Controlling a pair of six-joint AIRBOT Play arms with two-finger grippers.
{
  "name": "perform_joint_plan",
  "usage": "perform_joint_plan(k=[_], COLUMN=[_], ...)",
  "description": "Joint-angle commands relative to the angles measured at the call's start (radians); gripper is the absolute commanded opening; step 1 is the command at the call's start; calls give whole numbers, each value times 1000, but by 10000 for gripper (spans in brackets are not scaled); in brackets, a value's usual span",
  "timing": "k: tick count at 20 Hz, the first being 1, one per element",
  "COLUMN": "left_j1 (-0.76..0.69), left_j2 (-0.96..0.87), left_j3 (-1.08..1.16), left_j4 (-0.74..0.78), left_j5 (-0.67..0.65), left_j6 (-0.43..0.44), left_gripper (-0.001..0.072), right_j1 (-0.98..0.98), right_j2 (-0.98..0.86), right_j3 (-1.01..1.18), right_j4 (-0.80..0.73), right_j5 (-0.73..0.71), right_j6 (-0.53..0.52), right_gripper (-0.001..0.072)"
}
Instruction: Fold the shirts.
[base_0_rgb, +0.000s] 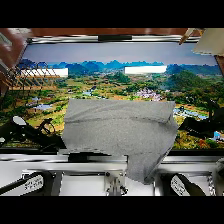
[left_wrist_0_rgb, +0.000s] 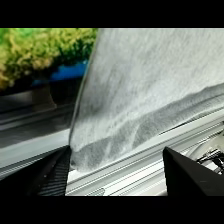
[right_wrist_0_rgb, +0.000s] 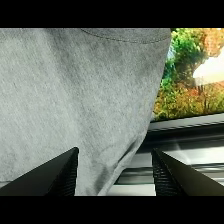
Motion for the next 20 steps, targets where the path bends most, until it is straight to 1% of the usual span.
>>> perform_joint_plan(k=[1,2,4,5,6,7,10,14,17,20], left_j1=[-1,-1,-9,-16,-23,-27,-25,-25,-25,-25], left_j2=[-1,-1,-1,-1,-1,-1,0,0,0,0], left_j3=[-39,-44,-44,-44,-44,-44,-43,-31,-18,-9], left_j4=[-48,-77,-93,-93,-93,-94,-93,-93,-93,-93], left_j5=[72,80,74,68,65,57,43,44,43,44], left_j6=[4,5,5,5,5,5,9,32,34,34], left_gripper=[645,599,305,229,119,38,29,28,29,29], right_j1=[-1,-1,-1,-1,-1,-1,-1,-1,-1,37], right_j2=[1,1,1,1,2,5,37,133,132,127], right_j3=[0,-2,-36,-76,-132,-184,-292,-364,-447,-455], right_j4=[1,1,0,0,2,8,23,31,34,39], right_j5=[-8,-15,-42,-57,-64,-66,-86,-64,-27,-22], right_j6=[0,0,-16,-26,-37,-47,-57,-34,-20,-10], right_gripper=[569,569,577,628,629,630,629,629,628,628])
